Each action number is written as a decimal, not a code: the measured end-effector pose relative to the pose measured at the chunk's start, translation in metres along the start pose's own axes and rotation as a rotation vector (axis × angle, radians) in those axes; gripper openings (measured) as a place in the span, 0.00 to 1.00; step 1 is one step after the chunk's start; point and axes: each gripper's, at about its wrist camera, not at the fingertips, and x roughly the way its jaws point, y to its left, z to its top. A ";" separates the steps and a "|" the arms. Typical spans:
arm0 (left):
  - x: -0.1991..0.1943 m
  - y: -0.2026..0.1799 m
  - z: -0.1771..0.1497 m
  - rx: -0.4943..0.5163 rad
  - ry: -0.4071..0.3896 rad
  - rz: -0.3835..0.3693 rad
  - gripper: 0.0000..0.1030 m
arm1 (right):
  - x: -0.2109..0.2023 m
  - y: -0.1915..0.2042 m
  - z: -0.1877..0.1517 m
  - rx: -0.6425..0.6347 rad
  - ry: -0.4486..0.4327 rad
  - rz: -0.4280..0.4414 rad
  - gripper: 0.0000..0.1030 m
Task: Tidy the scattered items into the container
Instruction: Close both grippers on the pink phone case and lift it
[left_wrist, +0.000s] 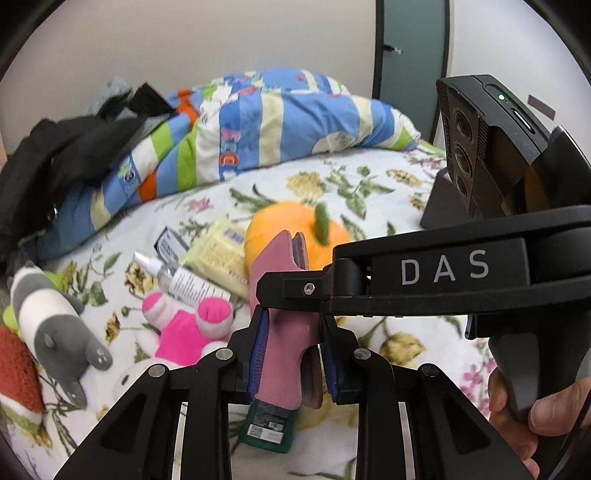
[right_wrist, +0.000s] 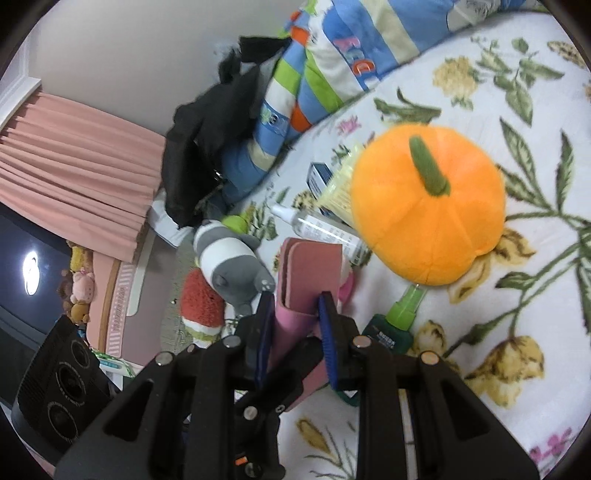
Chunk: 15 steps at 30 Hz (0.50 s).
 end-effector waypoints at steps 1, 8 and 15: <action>-0.006 -0.004 0.003 0.003 -0.009 -0.001 0.26 | -0.008 0.004 0.000 -0.007 -0.011 0.002 0.24; -0.038 -0.046 0.029 0.049 -0.071 -0.016 0.26 | -0.073 0.013 0.003 -0.024 -0.098 0.012 0.24; -0.060 -0.113 0.055 0.108 -0.122 -0.066 0.26 | -0.155 0.000 0.006 -0.024 -0.200 -0.007 0.24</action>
